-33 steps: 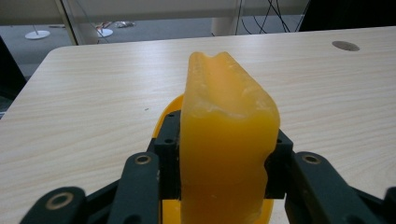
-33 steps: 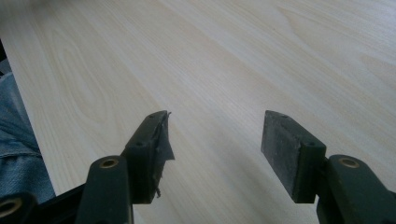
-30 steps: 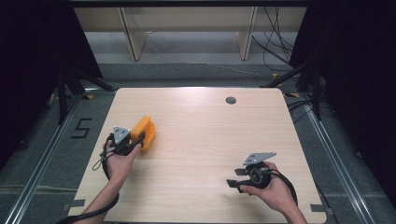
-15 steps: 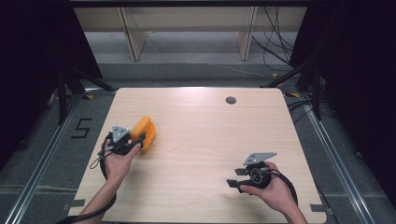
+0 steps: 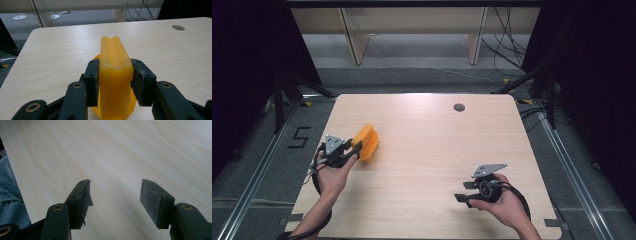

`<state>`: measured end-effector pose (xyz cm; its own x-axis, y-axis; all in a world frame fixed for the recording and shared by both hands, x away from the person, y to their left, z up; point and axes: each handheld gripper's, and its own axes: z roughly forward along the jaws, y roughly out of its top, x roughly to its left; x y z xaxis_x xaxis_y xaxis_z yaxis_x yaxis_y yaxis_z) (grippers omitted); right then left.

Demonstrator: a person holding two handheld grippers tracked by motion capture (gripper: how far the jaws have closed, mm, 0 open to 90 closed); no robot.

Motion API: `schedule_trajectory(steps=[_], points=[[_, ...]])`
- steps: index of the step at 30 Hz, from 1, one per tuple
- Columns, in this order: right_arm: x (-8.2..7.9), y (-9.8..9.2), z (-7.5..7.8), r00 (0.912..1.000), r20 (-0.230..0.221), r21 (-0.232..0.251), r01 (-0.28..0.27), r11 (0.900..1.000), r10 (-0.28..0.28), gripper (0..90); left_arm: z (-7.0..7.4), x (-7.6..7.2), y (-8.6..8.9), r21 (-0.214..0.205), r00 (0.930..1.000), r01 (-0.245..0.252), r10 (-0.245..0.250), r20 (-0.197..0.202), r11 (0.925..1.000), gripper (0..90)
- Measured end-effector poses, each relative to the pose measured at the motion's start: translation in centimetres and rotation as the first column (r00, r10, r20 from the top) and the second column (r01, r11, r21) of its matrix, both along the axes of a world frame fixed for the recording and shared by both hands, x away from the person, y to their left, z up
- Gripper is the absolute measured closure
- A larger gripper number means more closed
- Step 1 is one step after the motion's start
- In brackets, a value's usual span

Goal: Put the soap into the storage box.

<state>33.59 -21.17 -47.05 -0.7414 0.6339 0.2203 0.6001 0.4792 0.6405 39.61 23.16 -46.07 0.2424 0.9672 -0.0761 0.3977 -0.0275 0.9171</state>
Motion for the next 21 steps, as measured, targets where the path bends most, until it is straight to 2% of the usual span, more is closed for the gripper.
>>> schedule_trajectory(steps=[5, 10, 15, 16, 17, 21], points=[[0.03, -0.05, 0.04, 1.0000, 0.006, 0.000, -0.004, 1.0000, 0.004, 42.0, -0.08, -0.05, -0.08, -0.009, 0.9998, -0.020, 0.020, -0.001, 0.9998, 60.4], [0.04, -0.10, 0.04, 1.0000, -0.004, -0.006, -0.006, 1.0000, 0.006, 42.0, -0.11, -0.05, -0.14, -0.007, 0.9998, -0.019, 0.019, -0.001, 0.9998, 60.4], [0.04, -0.06, 0.08, 0.9999, 0.014, -0.002, -0.005, 1.0000, 0.005, 41.9, -0.08, 0.08, 0.10, 0.009, 0.9999, 0.013, -0.013, -0.001, 0.9999, 59.7], [0.02, -0.01, -0.04, 0.9998, 0.018, 0.016, 0.003, 0.9999, -0.003, 41.8, -0.15, 0.13, 0.17, 0.013, 0.9995, 0.030, -0.029, -0.015, 0.9995, 58.1], [-0.04, -0.16, 0.10, 1.0000, 0.001, 0.001, 0.006, 1.0000, -0.006, 41.6, -0.22, 0.13, 0.22, 0.001, 0.9991, 0.039, -0.039, -0.014, 0.9992, 47.9], [-0.04, -0.30, 0.12, 1.0000, -0.005, 0.003, 0.006, 1.0000, -0.006, 41.6, -0.42, -0.35, 0.56, -0.006, 0.9961, 0.080, -0.080, -0.037, 0.9968, 38.8]])
